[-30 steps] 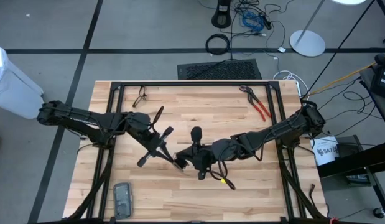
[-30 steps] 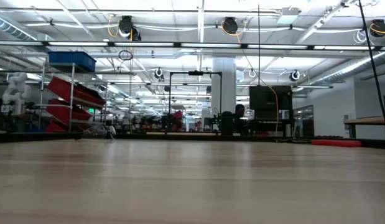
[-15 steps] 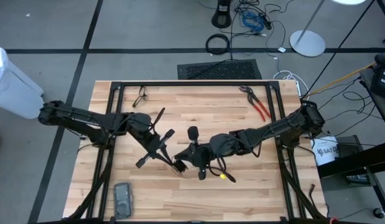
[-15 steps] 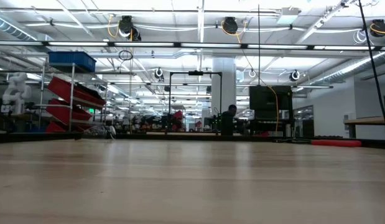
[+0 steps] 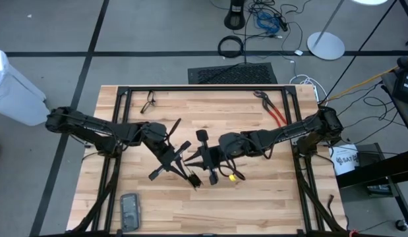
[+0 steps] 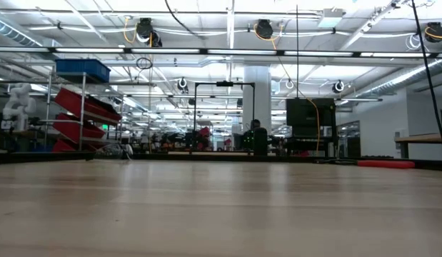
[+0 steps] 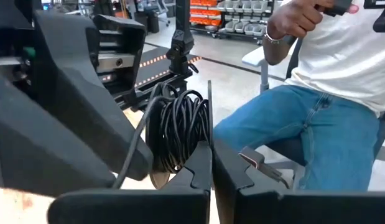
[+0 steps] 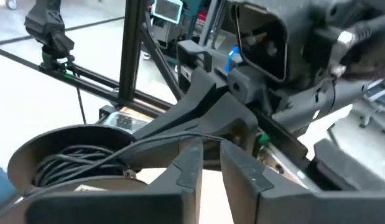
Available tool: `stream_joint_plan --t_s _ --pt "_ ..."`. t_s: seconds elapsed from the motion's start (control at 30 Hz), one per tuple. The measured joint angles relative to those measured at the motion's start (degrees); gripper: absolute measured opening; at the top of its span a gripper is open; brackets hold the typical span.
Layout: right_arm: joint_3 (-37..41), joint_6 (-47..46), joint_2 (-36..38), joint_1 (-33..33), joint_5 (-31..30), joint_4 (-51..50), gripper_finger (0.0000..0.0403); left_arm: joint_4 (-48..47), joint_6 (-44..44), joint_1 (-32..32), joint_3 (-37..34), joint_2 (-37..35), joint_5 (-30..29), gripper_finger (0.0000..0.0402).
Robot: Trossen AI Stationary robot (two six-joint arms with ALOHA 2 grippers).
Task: Coil cords
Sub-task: Coil the black wire onto the spool
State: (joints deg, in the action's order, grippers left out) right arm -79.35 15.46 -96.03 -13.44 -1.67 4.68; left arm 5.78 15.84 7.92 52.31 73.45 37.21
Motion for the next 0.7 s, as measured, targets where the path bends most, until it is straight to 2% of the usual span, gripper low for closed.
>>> stream_joint_plan --t_s 0.27,0.5,0.7 --pt "0.0 -4.7 0.0 0.1 0.4 -2.4 0.0082 1.7 0.0 0.0 0.0 0.0 0.0 0.0002" --pt "0.0 -8.2 0.0 0.0 -0.1 -7.5 0.0096 2.9 0.0 0.0 0.0 0.0 0.0 0.0002" --pt "0.4 -10.2 0.0 0.2 -4.6 -9.2 0.0096 4.6 -0.1 0.6 0.0 0.0 0.2 0.0002"
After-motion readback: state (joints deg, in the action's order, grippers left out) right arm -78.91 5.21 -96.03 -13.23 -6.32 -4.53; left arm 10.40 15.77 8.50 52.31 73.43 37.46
